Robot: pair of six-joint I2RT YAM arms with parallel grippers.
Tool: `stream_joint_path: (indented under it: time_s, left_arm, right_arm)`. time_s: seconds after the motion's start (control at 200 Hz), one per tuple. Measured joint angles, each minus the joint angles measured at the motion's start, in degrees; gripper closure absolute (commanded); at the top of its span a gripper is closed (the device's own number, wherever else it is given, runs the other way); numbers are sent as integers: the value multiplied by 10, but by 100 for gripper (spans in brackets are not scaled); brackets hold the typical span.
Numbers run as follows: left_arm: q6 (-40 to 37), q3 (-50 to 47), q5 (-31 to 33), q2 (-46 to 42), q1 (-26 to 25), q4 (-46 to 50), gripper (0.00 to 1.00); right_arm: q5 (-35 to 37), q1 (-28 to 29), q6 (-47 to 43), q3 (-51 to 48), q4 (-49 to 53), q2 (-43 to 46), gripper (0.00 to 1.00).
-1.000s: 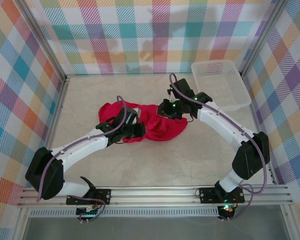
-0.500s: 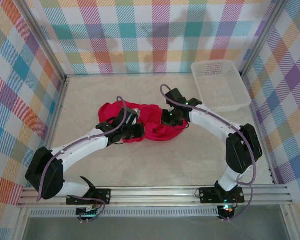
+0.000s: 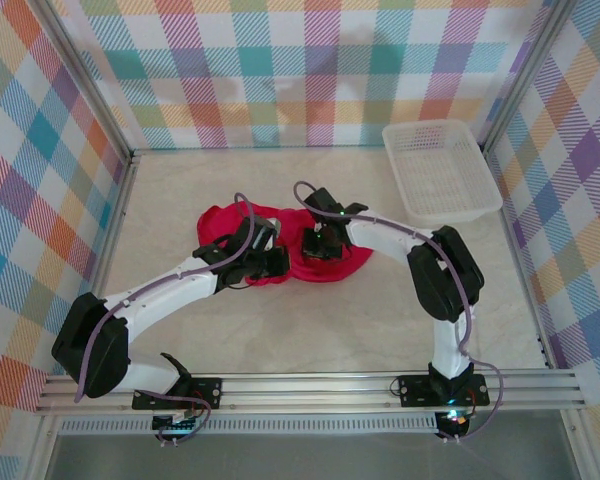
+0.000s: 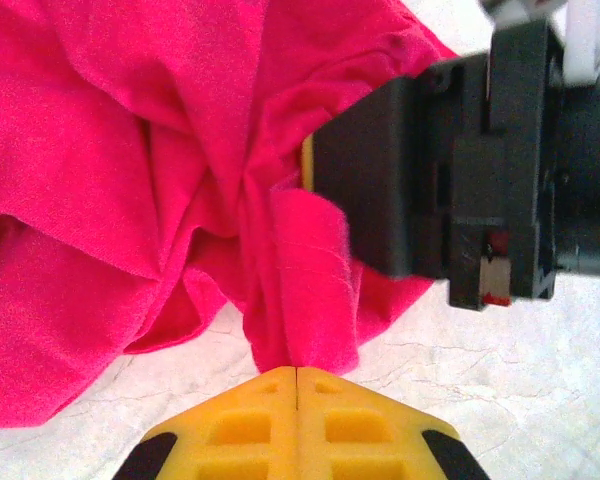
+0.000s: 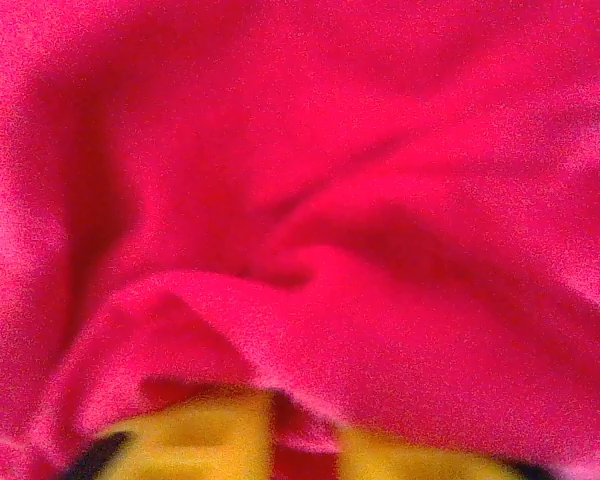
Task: Fold the inside-out t-shirt
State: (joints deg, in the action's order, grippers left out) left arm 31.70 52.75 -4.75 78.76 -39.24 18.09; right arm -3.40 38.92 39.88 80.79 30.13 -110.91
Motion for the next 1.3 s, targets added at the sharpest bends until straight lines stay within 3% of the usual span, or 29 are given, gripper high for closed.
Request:
stream_joint_path:
  time_s: [0.21,0.555,0.735,0.87,0.95,1.0,1.125,1.305]
  left_arm:
    - [0,0,2,0,8,3,100]
    - [-11,55,-3,24,43,13,100]
    - [-13,75,-13,38,46,12,100]
    - [-12,75,-17,45,47,13,100]
    - [-13,86,-11,50,47,29,63]
    - [-13,99,6,52,49,51,54]
    - [-12,125,55,52,78,109,50]
    - [-10,106,84,59,183,163,51]
  right_arm:
    - [3,-1,-10,49,62,33,100]
    - [-27,-27,-53,101,174,242,100]
    - [-37,-72,-56,-2,153,346,100]
    - [-38,-112,-47,-107,123,370,100]
    - [-37,-130,-43,-146,109,359,100]
    - [-36,-137,-42,-159,103,348,100]
    - [-31,-169,-35,-174,85,332,100]
    - [-26,-240,-20,-190,70,342,100]
